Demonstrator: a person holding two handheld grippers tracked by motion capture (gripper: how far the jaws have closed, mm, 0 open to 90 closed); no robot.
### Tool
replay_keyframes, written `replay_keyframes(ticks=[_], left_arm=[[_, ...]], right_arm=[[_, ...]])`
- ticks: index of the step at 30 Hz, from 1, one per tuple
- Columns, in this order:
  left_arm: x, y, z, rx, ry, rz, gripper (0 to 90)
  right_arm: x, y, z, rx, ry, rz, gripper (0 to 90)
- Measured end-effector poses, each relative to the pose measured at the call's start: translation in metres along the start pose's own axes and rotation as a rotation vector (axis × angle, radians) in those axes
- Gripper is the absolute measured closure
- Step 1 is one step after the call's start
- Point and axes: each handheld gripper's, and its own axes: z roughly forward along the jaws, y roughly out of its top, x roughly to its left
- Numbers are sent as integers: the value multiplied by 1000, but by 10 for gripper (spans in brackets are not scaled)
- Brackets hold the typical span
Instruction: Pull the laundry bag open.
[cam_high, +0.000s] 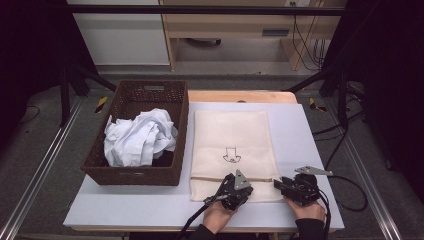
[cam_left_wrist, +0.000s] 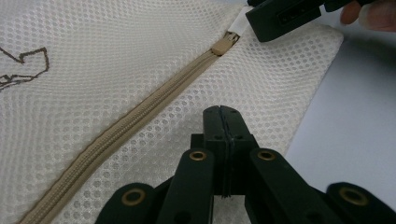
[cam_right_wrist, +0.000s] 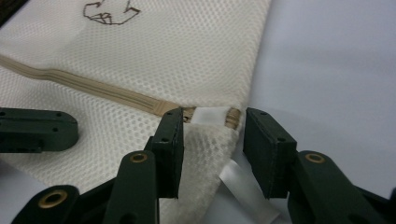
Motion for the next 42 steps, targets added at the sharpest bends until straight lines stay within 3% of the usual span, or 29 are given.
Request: replay_keyframes(ticks=[4, 8, 11, 12, 13, 14, 15, 16, 17, 18, 21, 25, 34, 38, 42], left_arm=[[0, 0, 0, 1, 0, 0, 890], [0, 0, 0, 4, 2, 4, 890], [0, 0, 0, -1, 0, -4, 890], [0, 0, 0, -1, -1, -5, 890], [0, 0, 0, -1, -2, -7, 890], [0, 0, 0, -2, -1, -6, 890], [0, 0, 0, -2, -1, -6, 890], [0, 0, 0, -2, -1, -5, 889], [0, 0, 0, -2, -1, -5, 890], [0, 0, 0, -2, -1, -5, 890], [0, 0, 0, -1, -1, -5, 889], [0, 0, 0, -1, 0, -4, 890], [0, 0, 0, 3, 4, 6, 889], [-2, 0, 0, 0, 13, 12, 889], [-4, 0, -2, -13, 19, 26, 880]], right_arm=[[-1, 0, 1, 7, -3, 15, 576], [-1, 2, 1, 31, 3, 41, 763], [-2, 3, -6, -16, 45, 43, 814], [-2, 3, -6, -16, 45, 43, 814], [4, 5, -14, -78, 76, -15, 817], [7, 6, -15, -96, 87, -40, 815], [7, 6, -15, -96, 87, -40, 815], [13, 7, -14, -90, 121, -87, 754], [13, 7, -14, -90, 121, -87, 754], [15, 5, -4, -7, 141, -73, 701], [14, 1, 4, 50, 85, -81, 716], [9, 3, 0, 24, 106, -44, 736], [4, 2, 1, 51, 111, 25, 831], [4, 3, 0, 46, 124, 30, 843], [4, 5, -4, 23, 143, 3, 845]])
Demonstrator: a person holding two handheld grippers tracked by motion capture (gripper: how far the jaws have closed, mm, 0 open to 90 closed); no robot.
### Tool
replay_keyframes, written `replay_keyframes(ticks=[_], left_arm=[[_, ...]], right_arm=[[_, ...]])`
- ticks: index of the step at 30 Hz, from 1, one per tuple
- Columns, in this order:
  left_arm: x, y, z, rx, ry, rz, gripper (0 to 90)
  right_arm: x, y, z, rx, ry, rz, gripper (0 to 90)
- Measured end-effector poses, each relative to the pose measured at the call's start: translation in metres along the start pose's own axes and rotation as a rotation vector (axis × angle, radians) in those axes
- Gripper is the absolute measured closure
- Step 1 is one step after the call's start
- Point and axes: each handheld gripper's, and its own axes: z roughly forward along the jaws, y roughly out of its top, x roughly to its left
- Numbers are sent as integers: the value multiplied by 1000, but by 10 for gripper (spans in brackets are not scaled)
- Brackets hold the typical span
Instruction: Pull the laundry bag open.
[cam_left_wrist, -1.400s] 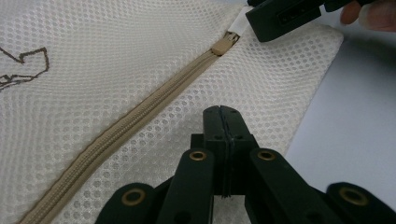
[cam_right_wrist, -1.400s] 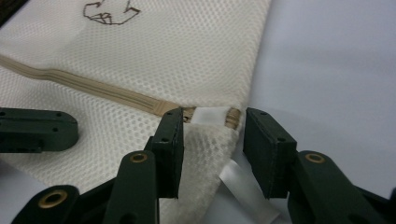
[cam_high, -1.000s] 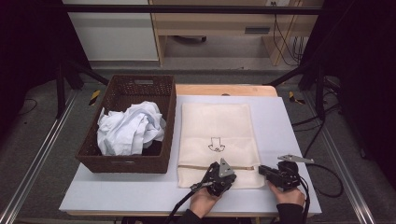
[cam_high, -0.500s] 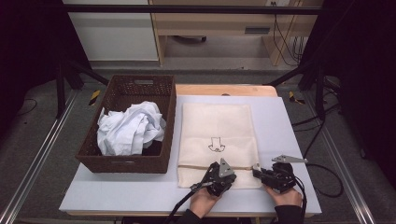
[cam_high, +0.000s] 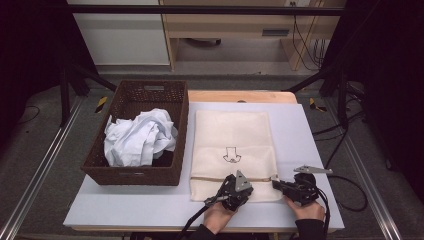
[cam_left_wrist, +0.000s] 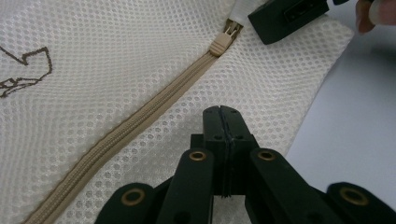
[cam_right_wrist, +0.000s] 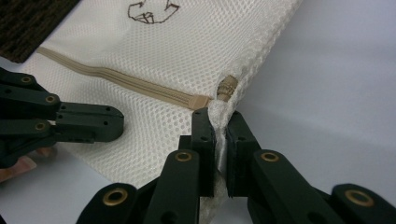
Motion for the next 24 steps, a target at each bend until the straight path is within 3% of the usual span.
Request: replay_keyframes(ticks=[1, 3, 4, 9, 16, 24], left_arm=[[0, 0, -3, -27, -10, -7, 878], [0, 1, -5, -36, -26, -25, 868], [1, 5, -6, -40, -12, -34, 826], [1, 23, -9, -55, 21, -4, 786], [-3, 42, 8, -32, 57, 56, 740], [-3, 45, 23, -10, 60, 45, 718]], right_arm=[[1, 1, -3, -25, 16, -17, 844], [2, 2, -4, -27, 20, -12, 844], [3, 4, -7, -45, 29, -33, 844], [8, 8, -11, -67, 47, -66, 843], [13, 11, -14, -94, 56, -104, 842], [16, 12, -13, -86, 45, -120, 844]])
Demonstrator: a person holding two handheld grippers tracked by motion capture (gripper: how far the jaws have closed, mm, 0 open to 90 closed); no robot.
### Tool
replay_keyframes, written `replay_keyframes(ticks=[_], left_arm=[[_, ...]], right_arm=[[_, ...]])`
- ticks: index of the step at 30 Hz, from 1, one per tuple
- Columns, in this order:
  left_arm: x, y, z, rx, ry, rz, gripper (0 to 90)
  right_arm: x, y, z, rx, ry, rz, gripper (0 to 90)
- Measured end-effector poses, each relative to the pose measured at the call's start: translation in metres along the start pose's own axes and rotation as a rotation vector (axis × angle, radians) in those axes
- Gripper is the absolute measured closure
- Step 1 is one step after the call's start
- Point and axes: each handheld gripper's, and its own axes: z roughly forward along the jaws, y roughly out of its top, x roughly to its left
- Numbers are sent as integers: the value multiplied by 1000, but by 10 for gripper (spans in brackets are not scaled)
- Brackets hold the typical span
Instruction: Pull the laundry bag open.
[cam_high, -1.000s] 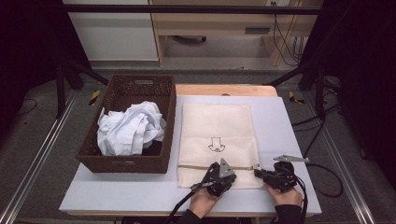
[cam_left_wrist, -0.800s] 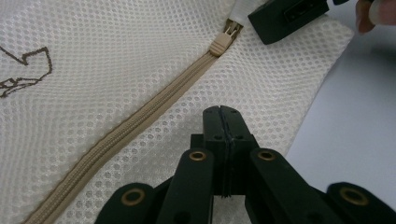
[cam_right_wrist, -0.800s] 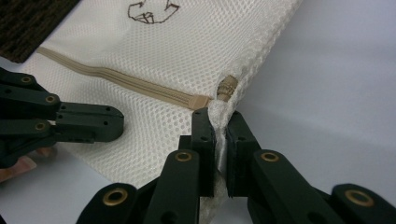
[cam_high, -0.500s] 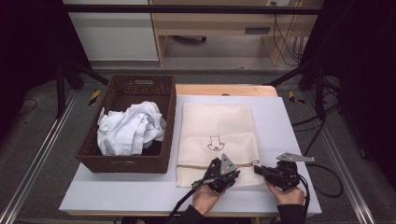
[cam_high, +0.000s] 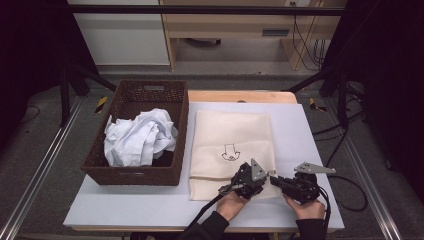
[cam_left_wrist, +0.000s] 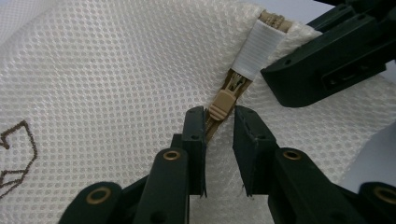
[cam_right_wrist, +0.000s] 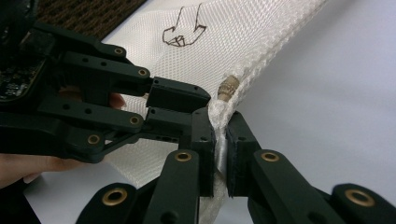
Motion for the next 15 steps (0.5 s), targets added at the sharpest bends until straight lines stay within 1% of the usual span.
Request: replay_keyframes(ticks=[2, 4, 5, 6, 8, 10, 11, 12, 13, 14, 15], left_arm=[[1, -1, 2, 4, 9, -2, 705], [3, -2, 3, -3, 10, -7, 732], [4, -3, 3, -7, 9, -12, 732], [5, -3, 3, -17, 2, -20, 765], [7, -5, 3, -36, -18, -41, 778], [9, -6, 2, -54, -34, -54, 781], [9, -6, 2, -54, -34, -54, 782], [11, -9, 0, -79, -53, -53, 784], [11, -9, 0, -79, -53, -53, 788], [12, -10, 0, -86, -59, -53, 788], [12, -11, -1, -96, -58, -49, 793]], right_arm=[[1, 0, 1, 7, -7, -7, 843], [1, 0, 2, 13, -7, -3, 844], [1, 0, 2, 13, -7, -3, 844], [1, 0, 2, 8, -5, -2, 844], [0, 0, 2, 4, -2, -7, 844], [0, 0, 1, 5, -1, -2, 844], [0, -1, 1, 3, -2, 1, 844], [-1, -1, 0, -1, 0, -1, 844], [-1, -1, 0, -1, 0, -1, 844], [-1, -1, 0, 0, 3, 8, 844], [-2, -1, 0, -4, 6, 6, 844]])
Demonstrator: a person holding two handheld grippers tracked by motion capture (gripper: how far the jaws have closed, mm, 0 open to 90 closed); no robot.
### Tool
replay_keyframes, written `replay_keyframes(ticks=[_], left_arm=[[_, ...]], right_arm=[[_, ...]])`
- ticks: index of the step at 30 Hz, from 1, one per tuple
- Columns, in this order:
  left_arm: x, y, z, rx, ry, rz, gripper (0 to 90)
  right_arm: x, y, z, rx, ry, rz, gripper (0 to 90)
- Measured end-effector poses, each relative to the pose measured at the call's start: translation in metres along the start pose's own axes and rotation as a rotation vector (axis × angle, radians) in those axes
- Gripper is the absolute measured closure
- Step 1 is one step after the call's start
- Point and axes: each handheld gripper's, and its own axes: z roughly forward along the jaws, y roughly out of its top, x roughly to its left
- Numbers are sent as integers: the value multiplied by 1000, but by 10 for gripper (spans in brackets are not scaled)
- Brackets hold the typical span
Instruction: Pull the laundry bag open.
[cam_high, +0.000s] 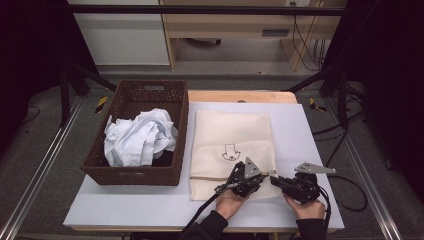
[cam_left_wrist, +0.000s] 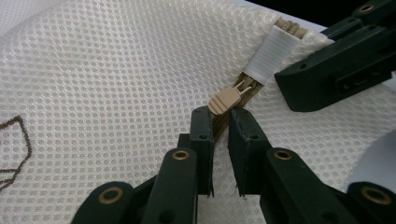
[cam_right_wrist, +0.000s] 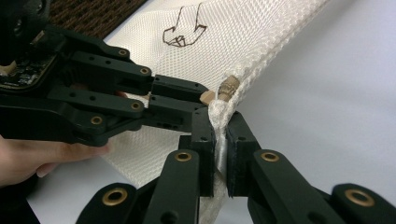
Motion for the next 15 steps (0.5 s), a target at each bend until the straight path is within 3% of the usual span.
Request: replay_keyframes(ticks=[5, 7, 15], left_arm=[[-2, -2, -4, -21, -1, 25, 804], [-2, -2, -5, -35, -25, 30, 805], [-4, -3, -1, -35, -42, 48, 787]], right_arm=[[-1, -1, 1, 6, -5, -4, 844], [-2, -1, 1, 7, -3, -3, 844], [-2, -2, 4, 24, -5, 9, 843]])
